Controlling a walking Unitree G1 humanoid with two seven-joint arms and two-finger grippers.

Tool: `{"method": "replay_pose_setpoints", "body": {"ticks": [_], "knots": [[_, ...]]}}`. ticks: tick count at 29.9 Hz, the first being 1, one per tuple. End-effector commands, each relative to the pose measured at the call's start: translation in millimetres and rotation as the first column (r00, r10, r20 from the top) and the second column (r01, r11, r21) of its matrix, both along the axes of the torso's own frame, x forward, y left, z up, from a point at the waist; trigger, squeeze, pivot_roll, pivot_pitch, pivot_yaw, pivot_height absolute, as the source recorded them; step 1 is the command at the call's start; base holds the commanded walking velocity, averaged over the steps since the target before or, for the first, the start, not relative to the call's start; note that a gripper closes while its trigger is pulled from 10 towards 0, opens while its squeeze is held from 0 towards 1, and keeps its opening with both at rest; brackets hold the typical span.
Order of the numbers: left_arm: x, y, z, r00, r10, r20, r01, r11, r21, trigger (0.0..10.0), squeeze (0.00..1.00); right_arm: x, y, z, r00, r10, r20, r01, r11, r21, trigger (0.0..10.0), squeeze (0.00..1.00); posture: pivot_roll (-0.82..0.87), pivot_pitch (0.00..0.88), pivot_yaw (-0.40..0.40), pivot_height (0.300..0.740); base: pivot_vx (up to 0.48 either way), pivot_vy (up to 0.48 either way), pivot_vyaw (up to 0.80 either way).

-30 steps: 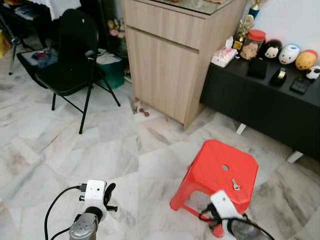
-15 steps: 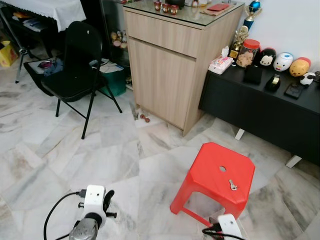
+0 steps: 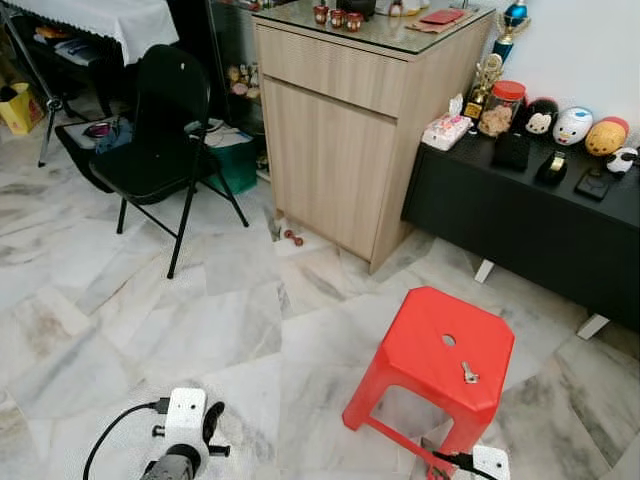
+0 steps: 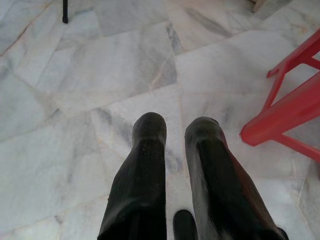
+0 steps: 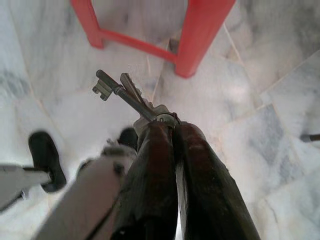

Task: Hang keys on a hook

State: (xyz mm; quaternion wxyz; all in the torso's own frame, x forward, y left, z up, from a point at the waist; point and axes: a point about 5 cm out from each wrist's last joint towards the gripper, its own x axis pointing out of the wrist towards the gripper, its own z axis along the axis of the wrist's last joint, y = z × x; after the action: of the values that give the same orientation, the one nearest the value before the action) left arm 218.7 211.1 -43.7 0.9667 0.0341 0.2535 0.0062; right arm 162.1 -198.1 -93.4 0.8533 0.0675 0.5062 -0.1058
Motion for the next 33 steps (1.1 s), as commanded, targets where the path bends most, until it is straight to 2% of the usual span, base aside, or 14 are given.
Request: {"method": "replay_pose_setpoints", "body": {"ticks": [1, 4, 9, 17, 28, 33], "knots": [[-7.5, -0.3, -6.2, 0.999, -0.008, -0.042, 0.008, 1.000, 0.012, 10.0, 0.00, 2.5, -0.8, 1.4, 1.000, -0.020, 0.022, 0.020, 1.000, 0.001, 10.0, 0.00, 0.16, 0.003, -0.046, 0.740, 0.000, 0.000, 0.00], [-8.1, 0.1, -6.4, 0.999, -0.010, -0.045, 0.011, 1.000, 0.021, 10.0, 0.00, 3.1, -0.2, 1.5, 0.999, -0.048, 0.026, 0.047, 0.999, 0.016, 10.0, 0.00, 0.16, 0.003, -0.046, 0.740, 0.000, 0.000, -0.14], [-7.9, 1.1, -6.2, 0.999, -0.005, -0.043, 0.006, 1.000, 0.024, 10.0, 0.00, 3.1, -1.2, 1.6, 0.997, -0.067, 0.031, 0.066, 0.998, 0.022, 10.0, 0.00, 0.16, 0.023, -0.053, 0.740, 0.000, -0.248, -0.71], [-7.4, 0.9, -5.5, 0.999, -0.002, -0.035, 0.003, 1.000, 0.020, 10.0, 0.00, -2.0, -5.4, 0.0, 0.994, -0.109, 0.013, 0.109, 0.994, 0.021, 10.0, 0.00, 0.16, 0.036, -0.054, 0.740, 0.000, -0.422, -0.73], [-7.1, 2.6, -4.4, 1.000, -0.008, -0.028, 0.009, 0.999, 0.030, 10.0, 0.00, 4.3, -4.7, 2.5, 0.990, -0.137, 0.036, 0.135, 0.990, 0.041, 10.0, 0.00, 0.17, 0.046, -0.055, 0.740, 0.000, -0.404, -0.73], [-7.9, 2.8, -4.7, 1.000, -0.006, -0.028, 0.007, 1.000, 0.028, 10.0, 0.00, 5.7, -4.1, 3.0, 0.988, -0.149, 0.039, 0.147, 0.988, 0.048, 10.0, 0.00, 0.17, 0.050, -0.056, 0.740, 0.000, 0.000, -0.74]]}}
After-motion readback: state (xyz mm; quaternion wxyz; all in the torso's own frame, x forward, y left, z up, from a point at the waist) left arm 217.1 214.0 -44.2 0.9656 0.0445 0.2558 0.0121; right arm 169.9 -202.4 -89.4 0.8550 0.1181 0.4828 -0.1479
